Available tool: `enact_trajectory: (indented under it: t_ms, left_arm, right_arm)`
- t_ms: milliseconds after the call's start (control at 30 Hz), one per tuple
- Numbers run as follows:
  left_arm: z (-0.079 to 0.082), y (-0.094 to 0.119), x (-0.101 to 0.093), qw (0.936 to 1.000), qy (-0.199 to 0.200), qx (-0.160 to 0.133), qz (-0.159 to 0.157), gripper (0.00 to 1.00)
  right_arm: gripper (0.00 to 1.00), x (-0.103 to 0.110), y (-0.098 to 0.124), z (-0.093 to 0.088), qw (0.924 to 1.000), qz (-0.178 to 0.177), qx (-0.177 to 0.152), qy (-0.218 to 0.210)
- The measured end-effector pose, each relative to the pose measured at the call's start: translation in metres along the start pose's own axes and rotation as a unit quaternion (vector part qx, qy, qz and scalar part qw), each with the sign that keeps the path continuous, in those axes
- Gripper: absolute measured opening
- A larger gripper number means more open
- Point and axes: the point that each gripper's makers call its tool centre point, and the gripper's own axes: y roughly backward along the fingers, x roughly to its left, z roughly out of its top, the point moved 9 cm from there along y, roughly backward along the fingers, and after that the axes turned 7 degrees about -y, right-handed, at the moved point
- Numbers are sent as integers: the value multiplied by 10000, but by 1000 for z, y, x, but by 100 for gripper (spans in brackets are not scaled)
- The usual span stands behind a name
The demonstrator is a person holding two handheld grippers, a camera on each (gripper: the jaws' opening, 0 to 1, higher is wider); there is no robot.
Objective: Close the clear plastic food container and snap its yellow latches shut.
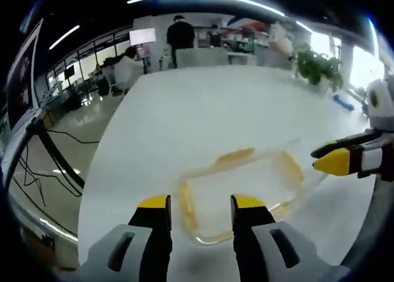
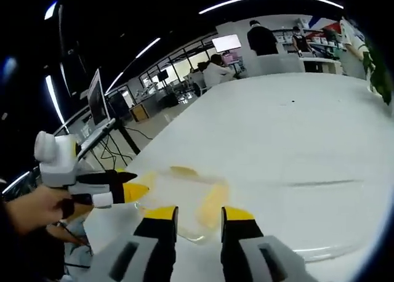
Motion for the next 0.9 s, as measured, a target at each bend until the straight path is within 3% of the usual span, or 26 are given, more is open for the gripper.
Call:
enact_trajectory:
  t_ms: [133,533,733,900]
  left_arm:
    - [-7,-7,3,9999,-47,97,-13,33]
    - [-7,-13,5,9999,-7,128,-39,25]
    - [-9,-16,4,9992,383,-6,-89,16]
    - [-10,-17,5,9988,493,-2,-38,15]
  right_arm:
    - [17,0,-5,-1,9997,-53,15,238]
    - [13,-7,-14,-4,9994,-121,146,274]
    - [10,-9,-17,-5,9996,-68,234,143]
    - [8,-10,-18,-6,9996,-94,257,121]
